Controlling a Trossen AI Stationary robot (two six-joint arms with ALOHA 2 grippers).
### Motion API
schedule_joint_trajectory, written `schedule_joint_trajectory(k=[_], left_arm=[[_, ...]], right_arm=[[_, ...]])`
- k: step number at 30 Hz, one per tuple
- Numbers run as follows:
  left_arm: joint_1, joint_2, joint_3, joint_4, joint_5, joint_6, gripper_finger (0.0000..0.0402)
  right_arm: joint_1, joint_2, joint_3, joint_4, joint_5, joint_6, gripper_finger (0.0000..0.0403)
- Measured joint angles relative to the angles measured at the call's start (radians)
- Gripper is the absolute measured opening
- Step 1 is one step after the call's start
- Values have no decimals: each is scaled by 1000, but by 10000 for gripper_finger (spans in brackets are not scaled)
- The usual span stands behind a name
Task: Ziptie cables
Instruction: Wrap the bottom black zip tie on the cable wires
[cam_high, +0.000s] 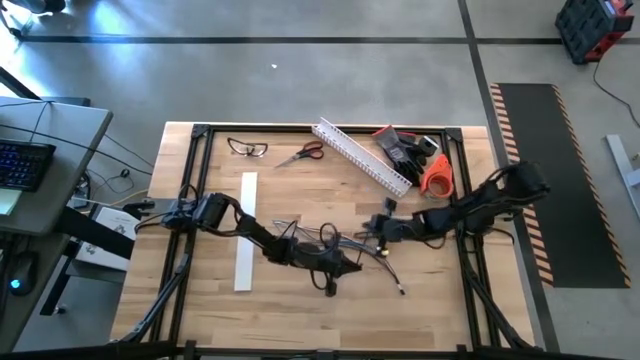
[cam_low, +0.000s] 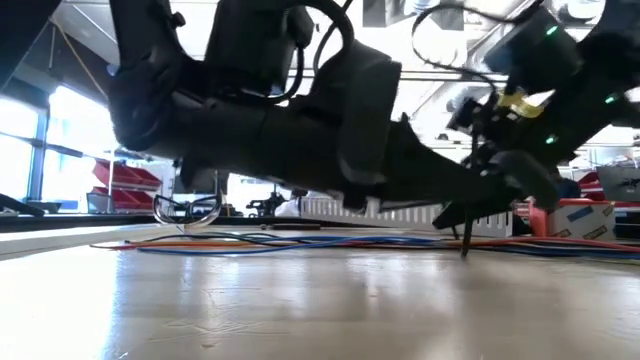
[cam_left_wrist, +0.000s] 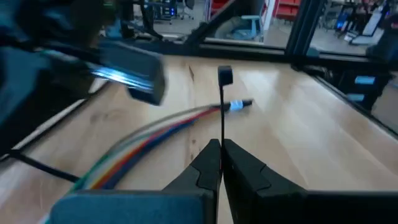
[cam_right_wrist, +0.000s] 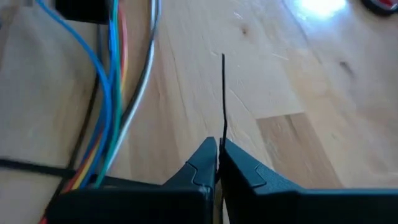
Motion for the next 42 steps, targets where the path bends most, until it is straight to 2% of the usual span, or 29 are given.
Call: schedule_joint_trajectory(k=[6, 11, 15, 18, 26, 36, 42], left_arm=[[21, 6, 31, -12, 40, 0, 0], [28, 6, 32, -6, 17, -45, 0], [38, 6, 32, 7, 13, -71, 0], [43, 6, 33, 19, 13, -90, 0], [61, 6, 33, 43, 13, -173, 0], [91, 6, 34, 75, 75, -285, 0], [86, 6, 33, 66, 112, -328, 0]], right_arm=[[132, -36, 0, -64, 156, -30, 0], [252, -36, 1, -78, 356, -60, 0], [294, -35, 2, -73, 433, -61, 0], [300, -33, 3, -65, 459, -65, 0], [277, -27, 48, -47, 434, -161, 0], [263, 169, 178, -116, 435, -275, 0], [266, 202, 195, -135, 495, -261, 0]])
